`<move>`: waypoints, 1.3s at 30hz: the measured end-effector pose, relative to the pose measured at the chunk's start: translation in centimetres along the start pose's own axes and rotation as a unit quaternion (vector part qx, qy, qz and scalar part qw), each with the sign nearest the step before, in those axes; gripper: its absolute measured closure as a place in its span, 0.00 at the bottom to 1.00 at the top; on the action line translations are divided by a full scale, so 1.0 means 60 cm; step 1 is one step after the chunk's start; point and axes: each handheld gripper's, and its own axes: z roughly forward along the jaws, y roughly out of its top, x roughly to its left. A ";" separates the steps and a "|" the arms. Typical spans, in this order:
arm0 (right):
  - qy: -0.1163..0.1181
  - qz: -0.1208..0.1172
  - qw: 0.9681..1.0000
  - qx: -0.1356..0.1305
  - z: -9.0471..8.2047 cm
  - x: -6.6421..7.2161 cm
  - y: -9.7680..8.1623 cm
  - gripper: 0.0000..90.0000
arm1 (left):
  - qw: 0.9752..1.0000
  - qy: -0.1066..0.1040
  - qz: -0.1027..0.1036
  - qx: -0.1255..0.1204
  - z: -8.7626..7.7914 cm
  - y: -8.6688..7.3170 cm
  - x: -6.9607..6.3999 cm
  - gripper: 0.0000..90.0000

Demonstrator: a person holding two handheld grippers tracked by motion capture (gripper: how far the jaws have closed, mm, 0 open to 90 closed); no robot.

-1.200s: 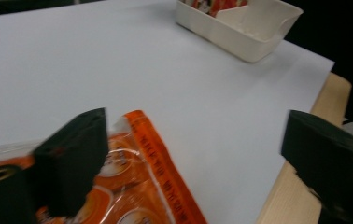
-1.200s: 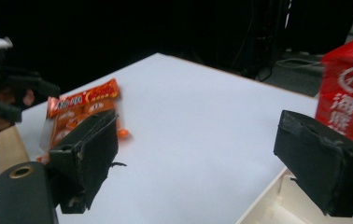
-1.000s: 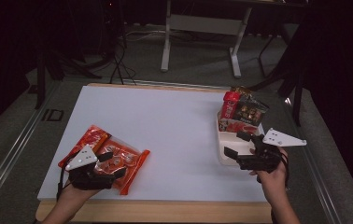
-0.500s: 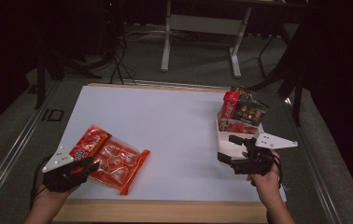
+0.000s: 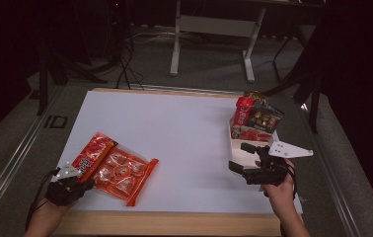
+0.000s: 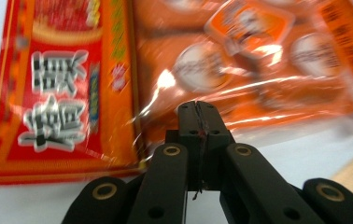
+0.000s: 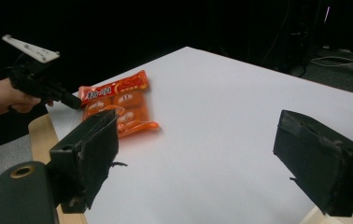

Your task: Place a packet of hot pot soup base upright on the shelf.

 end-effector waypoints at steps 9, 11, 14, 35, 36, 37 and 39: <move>0.000 -0.003 1.000 0.006 0.004 0.001 -0.003 0.16 | 1.000 0.014 -0.008 0.010 0.019 0.006 0.005 1.00; 0.000 -0.006 1.000 0.008 0.006 0.003 -0.004 0.16 | 1.000 0.013 -0.010 0.010 0.021 0.008 0.005 1.00; -0.001 -0.008 1.000 0.010 0.006 0.004 -0.005 0.16 | 1.000 0.015 -0.016 0.010 0.022 0.012 0.005 1.00; 0.005 -0.003 1.000 0.011 0.006 0.004 -0.006 0.16 | 0.999 0.032 0.010 -0.008 0.073 0.073 0.025 1.00; 0.006 -0.002 1.000 0.011 0.006 0.004 -0.006 0.16 | 0.999 0.032 0.011 -0.009 0.077 0.078 0.026 1.00; 0.005 -0.002 1.000 0.012 0.005 0.004 -0.006 0.16 | 0.999 0.032 0.010 -0.012 0.082 0.083 0.028 1.00; 0.006 -0.001 1.000 0.011 0.005 0.003 -0.007 0.16 | 0.999 0.031 0.014 -0.013 0.088 0.090 0.030 1.00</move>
